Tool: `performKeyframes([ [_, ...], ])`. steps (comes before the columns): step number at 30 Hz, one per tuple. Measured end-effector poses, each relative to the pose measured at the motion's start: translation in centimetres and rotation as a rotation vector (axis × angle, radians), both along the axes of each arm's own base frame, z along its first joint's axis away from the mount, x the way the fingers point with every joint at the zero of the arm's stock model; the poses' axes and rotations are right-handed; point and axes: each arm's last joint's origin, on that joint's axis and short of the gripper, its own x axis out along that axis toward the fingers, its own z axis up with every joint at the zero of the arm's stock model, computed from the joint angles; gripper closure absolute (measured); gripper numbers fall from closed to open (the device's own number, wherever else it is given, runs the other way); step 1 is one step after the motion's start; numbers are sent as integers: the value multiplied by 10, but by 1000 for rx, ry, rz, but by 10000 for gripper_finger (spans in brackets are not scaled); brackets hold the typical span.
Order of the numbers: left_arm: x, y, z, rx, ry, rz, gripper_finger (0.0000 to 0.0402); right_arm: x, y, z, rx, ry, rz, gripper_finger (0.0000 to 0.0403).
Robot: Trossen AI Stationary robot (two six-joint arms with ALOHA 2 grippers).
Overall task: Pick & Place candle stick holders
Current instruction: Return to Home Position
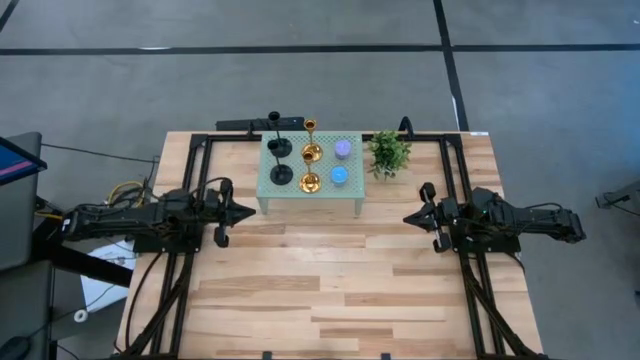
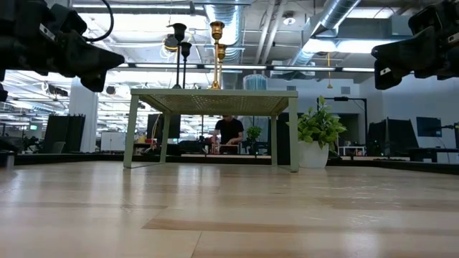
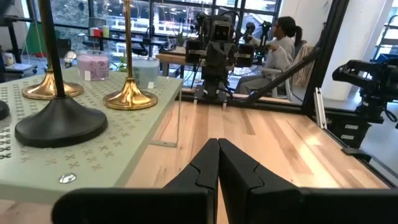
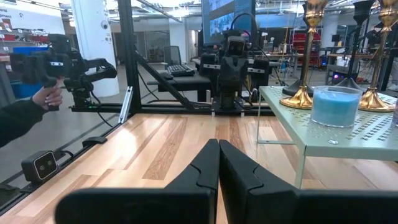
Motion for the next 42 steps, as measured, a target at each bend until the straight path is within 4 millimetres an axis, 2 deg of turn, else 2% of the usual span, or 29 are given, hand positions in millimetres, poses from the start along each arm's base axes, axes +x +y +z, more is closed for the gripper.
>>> performKeyframes([
  [24, 2, 1, -15, 0, 138, 24, 394, 0, 0, 0, 0, 0, 0, 403],
  [42, 1, 1, -10, -56, 86, 20, 394, 0, 0, 0, 0, 0, 0, 403],
])
